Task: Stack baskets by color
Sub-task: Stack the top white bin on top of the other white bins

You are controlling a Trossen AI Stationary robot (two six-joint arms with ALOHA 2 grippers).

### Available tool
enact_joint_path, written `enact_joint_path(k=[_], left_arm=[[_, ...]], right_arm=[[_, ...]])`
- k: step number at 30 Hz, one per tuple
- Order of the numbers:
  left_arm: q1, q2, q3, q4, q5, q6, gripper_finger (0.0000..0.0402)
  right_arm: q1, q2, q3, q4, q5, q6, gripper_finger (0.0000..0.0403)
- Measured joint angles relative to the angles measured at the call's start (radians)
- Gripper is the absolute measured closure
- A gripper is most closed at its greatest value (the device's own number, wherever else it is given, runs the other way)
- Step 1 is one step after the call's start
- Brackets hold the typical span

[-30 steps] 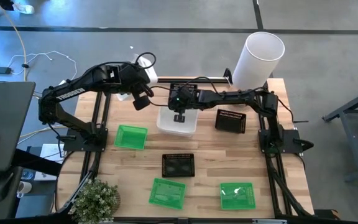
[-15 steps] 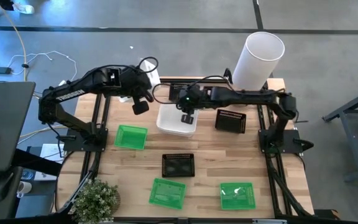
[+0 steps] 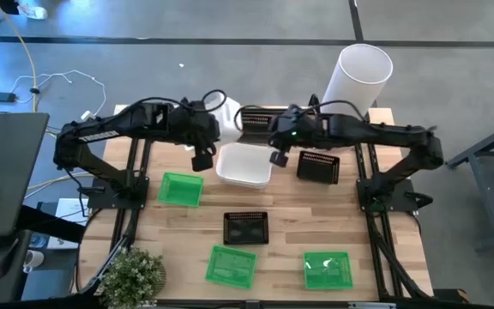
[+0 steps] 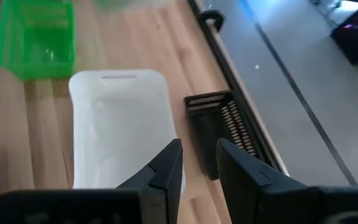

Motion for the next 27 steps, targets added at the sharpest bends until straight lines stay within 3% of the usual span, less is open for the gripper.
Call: enact_joint_path(k=[15, 27], left_arm=[[-0.074, 0.086, 0.000, 0.118, 0.014, 0.118, 0.0402], [-0.099, 0.212, 0.000, 0.124, 0.050, 0.110, 0.0402]], right_arm=[[0.000, -0.114, 0.000, -0.176, 0.148, 0.153, 0.0315], [0.000, -0.114, 0.001, -0.235, 0.157, 0.192, 0.0315]])
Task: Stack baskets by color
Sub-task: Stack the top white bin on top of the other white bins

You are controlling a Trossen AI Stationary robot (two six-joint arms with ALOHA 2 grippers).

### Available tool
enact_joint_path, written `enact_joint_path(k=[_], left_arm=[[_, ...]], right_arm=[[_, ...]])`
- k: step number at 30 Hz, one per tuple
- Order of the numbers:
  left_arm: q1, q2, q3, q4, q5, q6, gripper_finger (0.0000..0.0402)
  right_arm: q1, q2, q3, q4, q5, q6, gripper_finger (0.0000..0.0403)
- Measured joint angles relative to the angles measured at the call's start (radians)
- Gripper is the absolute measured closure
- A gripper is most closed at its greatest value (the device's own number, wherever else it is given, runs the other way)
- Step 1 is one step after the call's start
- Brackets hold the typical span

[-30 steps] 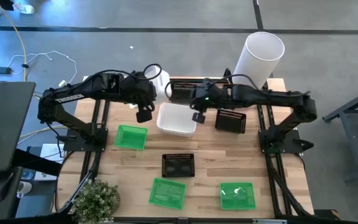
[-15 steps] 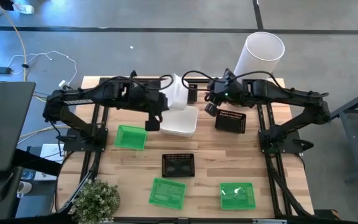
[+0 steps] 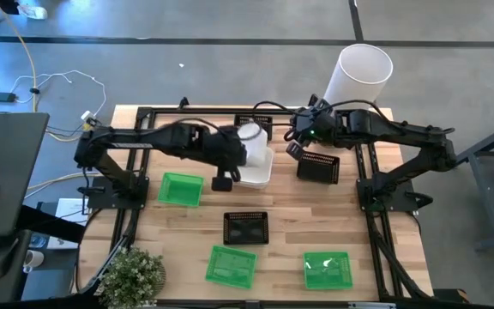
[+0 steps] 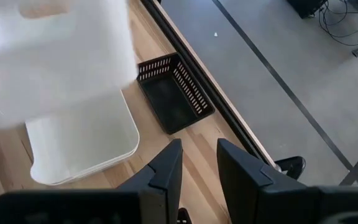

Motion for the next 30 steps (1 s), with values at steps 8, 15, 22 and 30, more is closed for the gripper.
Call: enact_joint_path(k=[8, 15, 22, 30], left_arm=[[-0.026, 0.078, 0.000, 0.000, -0.001, 0.001, 0.0402], [-0.026, 0.121, 0.000, -0.011, -0.011, 0.000, 0.0402], [-0.025, 0.172, 0.000, -0.017, -0.019, 0.000, 0.0401], [-0.024, 0.237, 0.000, -0.029, -0.048, 0.000, 0.0402]], right_arm=[[0.000, 0.000, 0.000, -0.001, -0.002, 0.000, 0.0315], [0.000, 0.000, 0.000, -0.035, -0.008, 0.015, 0.0315], [0.000, 0.000, 0.000, -0.071, -0.008, 0.033, 0.0315], [0.000, 0.001, 0.000, -0.075, -0.012, 0.031, 0.0315]])
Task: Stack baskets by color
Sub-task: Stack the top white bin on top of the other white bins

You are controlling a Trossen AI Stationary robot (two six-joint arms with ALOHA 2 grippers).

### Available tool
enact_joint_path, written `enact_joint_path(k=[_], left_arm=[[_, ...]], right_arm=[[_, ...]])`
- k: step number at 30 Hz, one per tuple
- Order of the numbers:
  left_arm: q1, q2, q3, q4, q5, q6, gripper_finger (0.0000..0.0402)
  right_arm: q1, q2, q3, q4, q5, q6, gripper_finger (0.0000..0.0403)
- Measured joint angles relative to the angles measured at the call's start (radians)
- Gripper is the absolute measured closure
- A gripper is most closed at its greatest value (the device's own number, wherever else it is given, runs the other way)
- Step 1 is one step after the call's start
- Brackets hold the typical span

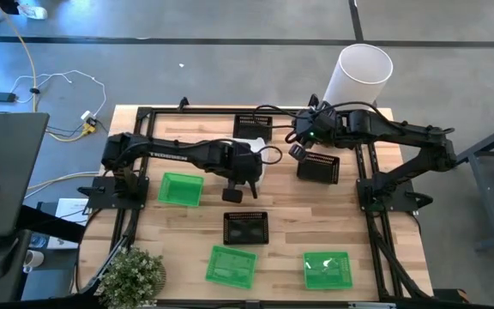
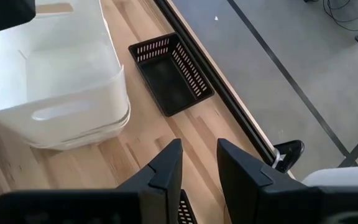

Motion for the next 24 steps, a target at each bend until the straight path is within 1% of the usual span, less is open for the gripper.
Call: enact_joint_path(k=[6, 9, 17, 24], left_arm=[[0.005, 0.000, 0.003, -0.018, -0.015, 0.007, 0.0402], [0.005, 0.001, 0.031, -0.085, -0.033, 0.012, 0.0402], [0.005, 0.001, 0.110, -0.114, -0.021, 0.026, 0.0402], [0.005, 0.002, 0.110, -0.167, -0.014, 0.026, 0.0402]], right_arm=[[0.000, 0.000, 0.000, 0.000, -0.001, 0.000, 0.0315], [0.000, 0.000, 0.000, 0.000, -0.003, 0.000, 0.0315], [0.000, 0.000, 0.000, 0.000, -0.003, 0.000, 0.0315], [0.000, 0.000, 0.000, 0.000, -0.038, 0.000, 0.0315]])
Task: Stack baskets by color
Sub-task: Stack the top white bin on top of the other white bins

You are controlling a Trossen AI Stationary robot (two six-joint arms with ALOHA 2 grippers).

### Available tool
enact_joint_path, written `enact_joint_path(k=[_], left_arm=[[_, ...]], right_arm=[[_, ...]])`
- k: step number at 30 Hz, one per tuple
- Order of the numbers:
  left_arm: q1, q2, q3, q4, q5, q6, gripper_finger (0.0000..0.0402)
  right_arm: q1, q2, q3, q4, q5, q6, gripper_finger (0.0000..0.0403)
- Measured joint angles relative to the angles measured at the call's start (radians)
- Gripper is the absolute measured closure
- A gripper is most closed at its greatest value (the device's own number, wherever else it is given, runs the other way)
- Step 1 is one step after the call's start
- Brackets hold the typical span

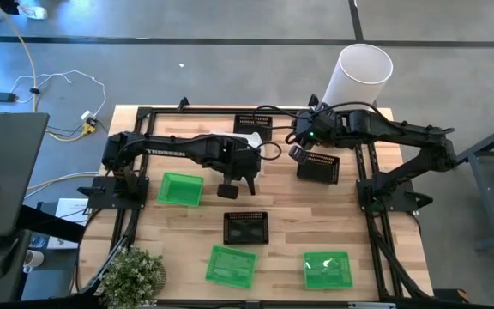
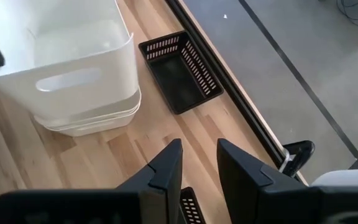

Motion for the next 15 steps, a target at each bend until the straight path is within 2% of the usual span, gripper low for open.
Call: enact_joint_path(k=[9, 15], left_arm=[[0.000, 0.016, -0.001, -0.029, -0.007, 0.000, 0.0401], [0.000, 0.080, -0.001, -0.048, -0.017, 0.021, 0.0401]], right_arm=[[0.000, 0.000, 0.000, -0.006, -0.001, 0.000, 0.0315], [0.000, 0.000, 0.000, -0.021, -0.001, 0.001, 0.0315]])
